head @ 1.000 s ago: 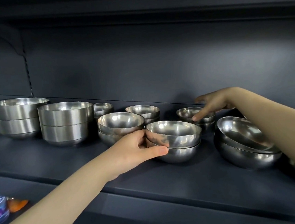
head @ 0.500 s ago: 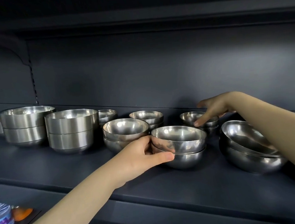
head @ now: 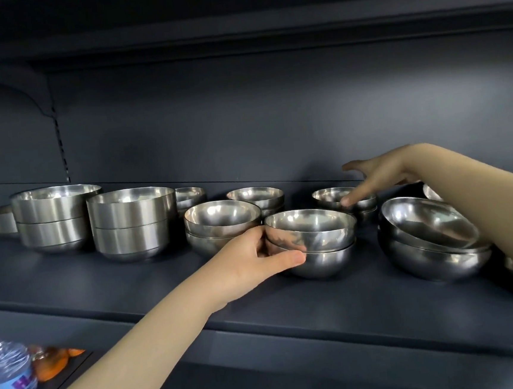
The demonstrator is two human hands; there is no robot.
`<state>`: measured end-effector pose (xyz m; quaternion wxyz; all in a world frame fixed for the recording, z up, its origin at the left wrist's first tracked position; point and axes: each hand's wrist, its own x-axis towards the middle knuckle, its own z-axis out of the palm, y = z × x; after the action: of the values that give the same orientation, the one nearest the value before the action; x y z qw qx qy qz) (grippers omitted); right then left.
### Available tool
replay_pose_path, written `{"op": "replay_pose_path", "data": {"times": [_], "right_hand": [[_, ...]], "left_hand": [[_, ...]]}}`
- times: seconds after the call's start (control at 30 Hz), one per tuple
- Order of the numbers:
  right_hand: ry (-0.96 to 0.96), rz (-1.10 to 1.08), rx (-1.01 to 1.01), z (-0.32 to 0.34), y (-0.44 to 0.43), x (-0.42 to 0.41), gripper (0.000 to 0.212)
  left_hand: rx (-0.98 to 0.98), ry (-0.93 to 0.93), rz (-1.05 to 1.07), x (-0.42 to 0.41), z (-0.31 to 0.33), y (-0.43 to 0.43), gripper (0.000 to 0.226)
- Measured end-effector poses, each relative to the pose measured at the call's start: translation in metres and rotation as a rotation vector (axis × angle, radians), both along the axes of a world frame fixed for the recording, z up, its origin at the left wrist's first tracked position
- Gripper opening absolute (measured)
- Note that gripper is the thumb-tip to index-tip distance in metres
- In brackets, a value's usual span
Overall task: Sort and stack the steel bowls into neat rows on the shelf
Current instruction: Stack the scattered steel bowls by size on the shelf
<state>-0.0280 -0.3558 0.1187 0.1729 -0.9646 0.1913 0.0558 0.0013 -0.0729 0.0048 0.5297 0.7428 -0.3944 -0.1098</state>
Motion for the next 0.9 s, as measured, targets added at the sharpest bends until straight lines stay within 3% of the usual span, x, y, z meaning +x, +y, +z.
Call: {"op": "replay_pose_path", "data": {"times": [0.23,0.37,0.63,0.77,0.83,0.9], "right_hand": [[0.056,-0.005,-0.103,0.019,0.025,-0.069,0.094],[0.12,-0.032,-0.048,0.035,0.044,-0.112,0.121],[-0.008,-0.195,-0.127,0.029,0.077,-0.171,0.116],[-0.073,-0.223,-0.126,0.019,0.087,-0.19,0.13],[-0.085,-0.23,-0.124,0.016,0.088,-0.198,0.121],[-0.095,-0.248,-0.134,0.016,0.089,-0.204,0.097]], "left_hand": [[0.014,-0.066,0.029,0.002,-0.005,0.002,0.027],[0.063,-0.068,-0.001,-0.002,-0.004,0.005,0.042],[0.05,-0.098,0.027,-0.022,-0.004,0.038,0.023],[0.03,-0.119,0.024,-0.045,-0.008,0.05,0.055],[0.048,-0.142,-0.045,-0.061,-0.007,0.046,0.055],[0.076,-0.157,-0.117,-0.074,-0.007,0.032,0.06]]}}
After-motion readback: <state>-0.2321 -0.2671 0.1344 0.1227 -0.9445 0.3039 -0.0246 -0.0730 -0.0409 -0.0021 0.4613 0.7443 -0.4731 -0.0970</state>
